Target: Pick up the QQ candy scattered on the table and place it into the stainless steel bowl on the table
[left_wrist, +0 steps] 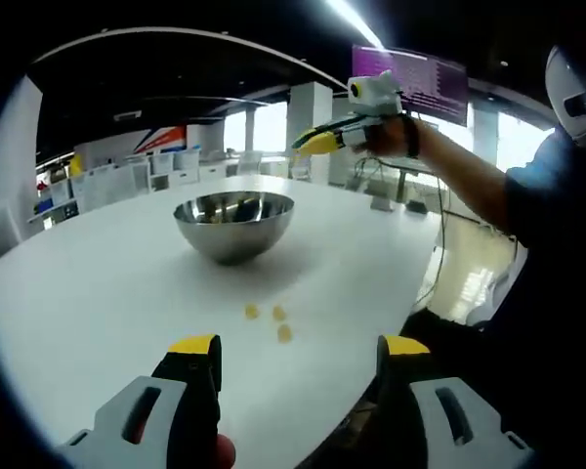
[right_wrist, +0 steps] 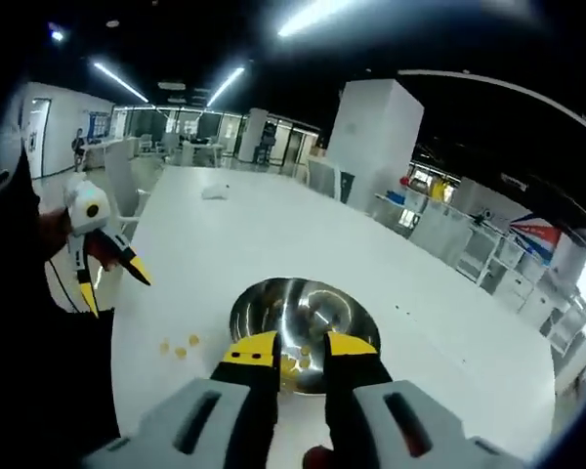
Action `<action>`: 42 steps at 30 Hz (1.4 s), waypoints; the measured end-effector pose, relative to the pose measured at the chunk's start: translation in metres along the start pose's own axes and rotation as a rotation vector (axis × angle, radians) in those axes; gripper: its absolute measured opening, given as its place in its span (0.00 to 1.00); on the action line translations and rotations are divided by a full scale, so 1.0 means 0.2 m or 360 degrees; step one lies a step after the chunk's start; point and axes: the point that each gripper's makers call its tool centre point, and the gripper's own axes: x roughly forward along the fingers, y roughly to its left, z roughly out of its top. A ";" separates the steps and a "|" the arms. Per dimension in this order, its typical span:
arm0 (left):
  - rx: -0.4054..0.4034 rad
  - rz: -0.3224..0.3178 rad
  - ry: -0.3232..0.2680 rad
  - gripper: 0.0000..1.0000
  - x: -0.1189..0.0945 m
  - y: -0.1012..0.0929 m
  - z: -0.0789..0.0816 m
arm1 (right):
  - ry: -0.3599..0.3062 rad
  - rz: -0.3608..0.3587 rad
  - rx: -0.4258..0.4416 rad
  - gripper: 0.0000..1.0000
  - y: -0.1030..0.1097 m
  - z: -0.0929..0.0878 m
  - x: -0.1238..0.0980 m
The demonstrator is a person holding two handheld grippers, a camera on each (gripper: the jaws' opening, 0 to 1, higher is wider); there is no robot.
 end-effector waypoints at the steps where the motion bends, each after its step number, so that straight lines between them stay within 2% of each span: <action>1: 0.0001 -0.0002 0.0002 0.65 0.00 0.00 0.00 | -0.0050 -0.0037 0.0081 0.18 0.00 -0.02 -0.05; 4: 0.0003 -0.0004 0.0009 0.65 0.01 -0.01 0.00 | -0.0177 -0.0095 0.0238 0.18 0.03 -0.08 -0.16; 9: 0.0015 -0.0005 0.0024 0.65 0.02 -0.02 0.00 | -0.0305 -0.0173 0.0376 0.18 0.08 -0.18 -0.30; 15: 0.0025 -0.0005 0.0025 0.65 0.03 -0.03 0.02 | -0.0362 -0.0170 0.0425 0.18 0.18 -0.28 -0.41; 17: 0.0033 -0.0005 0.0027 0.65 0.03 -0.04 0.03 | -0.0364 -0.0172 0.0447 0.18 0.21 -0.31 -0.43; 21: 0.0050 -0.0012 0.0028 0.65 0.02 -0.06 0.04 | -0.0331 -0.0160 0.0431 0.18 0.33 -0.38 -0.48; 25: 0.0059 -0.0008 0.0047 0.65 0.02 -0.05 0.03 | -0.0248 -0.0114 0.0413 0.19 0.44 -0.48 -0.48; 28: 0.0056 -0.0006 0.0051 0.65 0.02 -0.04 0.03 | -0.0193 -0.0125 0.0394 0.20 0.46 -0.52 -0.46; 38: 0.0075 -0.0012 0.0038 0.65 0.02 -0.04 0.05 | -0.0132 -0.0089 0.0286 0.20 0.48 -0.48 -0.44; 42: 0.0069 -0.0003 0.0034 0.65 0.01 -0.01 0.04 | -0.0097 -0.0032 0.0259 0.18 0.52 -0.47 -0.36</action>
